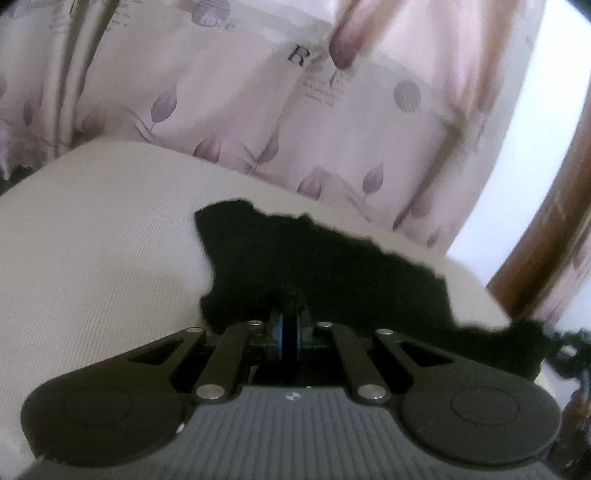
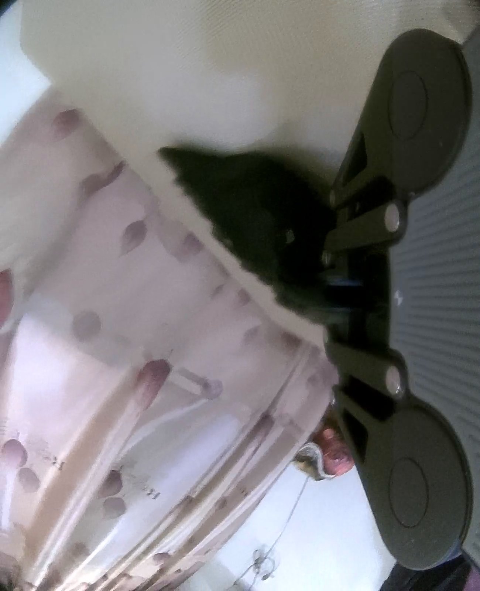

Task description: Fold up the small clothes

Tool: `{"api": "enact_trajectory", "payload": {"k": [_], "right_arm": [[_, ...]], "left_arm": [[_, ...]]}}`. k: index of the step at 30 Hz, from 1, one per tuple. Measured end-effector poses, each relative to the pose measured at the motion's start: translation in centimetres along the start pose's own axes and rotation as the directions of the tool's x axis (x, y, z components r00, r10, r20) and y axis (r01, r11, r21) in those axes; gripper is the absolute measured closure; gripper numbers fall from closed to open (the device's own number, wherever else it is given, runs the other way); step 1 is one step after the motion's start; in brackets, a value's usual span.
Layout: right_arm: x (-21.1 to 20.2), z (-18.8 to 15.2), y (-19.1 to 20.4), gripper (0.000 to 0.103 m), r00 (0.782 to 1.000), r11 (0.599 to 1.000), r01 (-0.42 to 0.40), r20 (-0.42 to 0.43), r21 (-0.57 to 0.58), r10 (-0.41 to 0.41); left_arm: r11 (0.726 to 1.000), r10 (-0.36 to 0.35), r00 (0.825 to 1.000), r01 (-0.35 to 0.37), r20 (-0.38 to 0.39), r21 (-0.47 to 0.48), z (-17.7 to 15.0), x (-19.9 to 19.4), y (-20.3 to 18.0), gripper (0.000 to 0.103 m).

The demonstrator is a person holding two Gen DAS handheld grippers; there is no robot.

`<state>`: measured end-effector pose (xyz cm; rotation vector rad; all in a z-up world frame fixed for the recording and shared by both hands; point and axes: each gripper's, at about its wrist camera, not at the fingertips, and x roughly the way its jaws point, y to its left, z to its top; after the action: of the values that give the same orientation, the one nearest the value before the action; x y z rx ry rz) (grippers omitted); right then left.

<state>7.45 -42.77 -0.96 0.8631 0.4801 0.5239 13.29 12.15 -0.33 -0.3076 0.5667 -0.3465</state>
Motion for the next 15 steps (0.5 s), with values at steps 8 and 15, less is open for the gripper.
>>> {"api": "enact_trajectory", "payload": {"k": [8, 15], "right_arm": [[4.8, 6.2, -1.4, 0.093, 0.998, 1.0, 0.023, 0.062, 0.004, -0.023], [10.8, 10.8, -6.3, 0.093, 0.99, 0.989, 0.114, 0.074, 0.091, -0.121]], "left_arm": [[0.999, 0.017, 0.993, -0.011, 0.116, -0.053, 5.1, 4.8, -0.2, 0.096], [0.975, 0.14, 0.986, -0.122, 0.086, -0.185, 7.6, 11.2, 3.0, 0.095]]}}
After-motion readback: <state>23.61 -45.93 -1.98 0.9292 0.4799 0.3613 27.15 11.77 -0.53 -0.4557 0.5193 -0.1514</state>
